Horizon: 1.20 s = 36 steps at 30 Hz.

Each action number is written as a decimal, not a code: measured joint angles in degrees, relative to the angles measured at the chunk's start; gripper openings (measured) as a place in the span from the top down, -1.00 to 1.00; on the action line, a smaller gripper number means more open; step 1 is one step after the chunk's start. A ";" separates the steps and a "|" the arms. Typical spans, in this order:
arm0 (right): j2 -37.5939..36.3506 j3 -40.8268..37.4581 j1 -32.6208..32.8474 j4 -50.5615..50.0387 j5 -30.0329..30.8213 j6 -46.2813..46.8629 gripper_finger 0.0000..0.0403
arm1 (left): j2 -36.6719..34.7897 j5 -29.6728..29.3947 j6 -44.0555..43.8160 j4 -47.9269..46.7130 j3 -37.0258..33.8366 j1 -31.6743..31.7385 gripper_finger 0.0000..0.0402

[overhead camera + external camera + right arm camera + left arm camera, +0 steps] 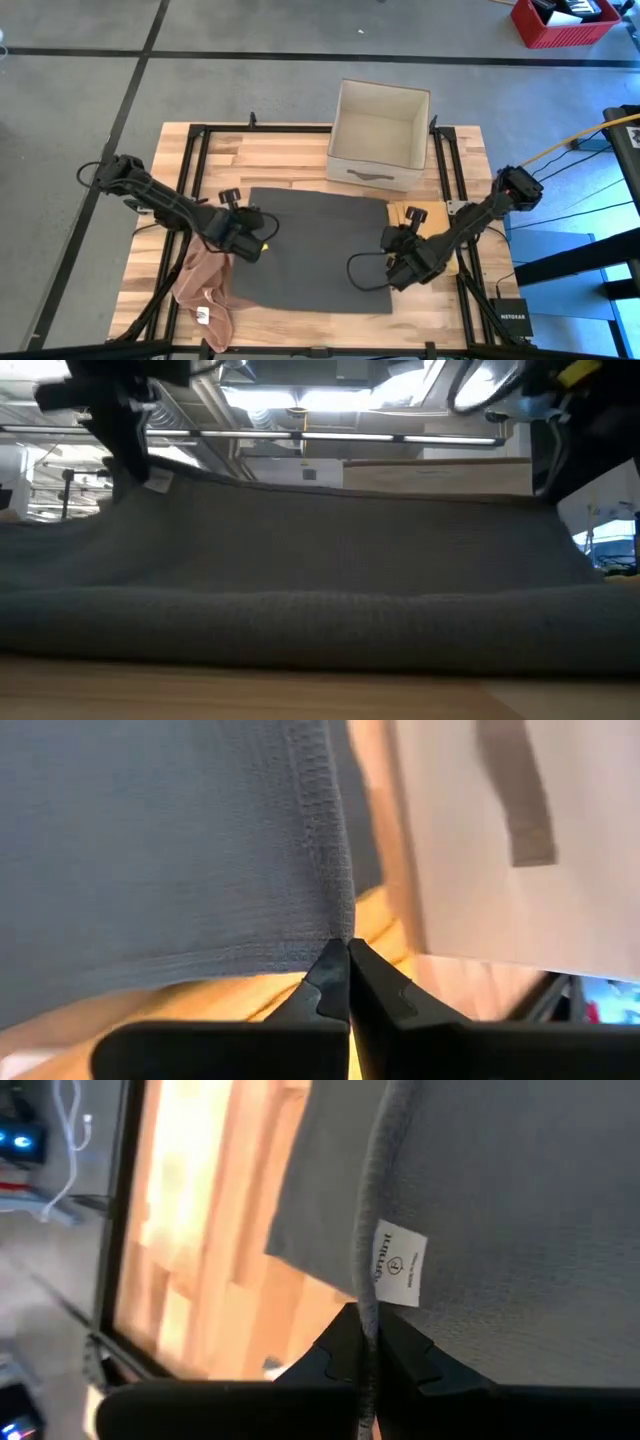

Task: Fold towel
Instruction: Fold the gray towel

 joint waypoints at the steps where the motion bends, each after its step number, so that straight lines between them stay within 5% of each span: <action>1: 0.00 -0.61 -0.69 -0.02 0.79 0.20 1.00 | 0.00 -0.62 0.35 0.05 -0.76 0.58 0.99; 23: 0.00 -3.76 -7.70 -2.41 8.26 -0.33 1.00 | 0.00 -4.89 9.75 15.11 -13.39 9.39 0.99; 30: 0.00 -9.12 -10.07 4.20 7.71 -0.54 1.00 | 0.00 -5.11 12.45 19.34 -15.53 10.79 0.97; 36: 0.00 -12.85 -12.46 8.58 9.22 -1.10 1.00 | 0.00 -10.93 14.31 21.91 -17.45 11.76 0.99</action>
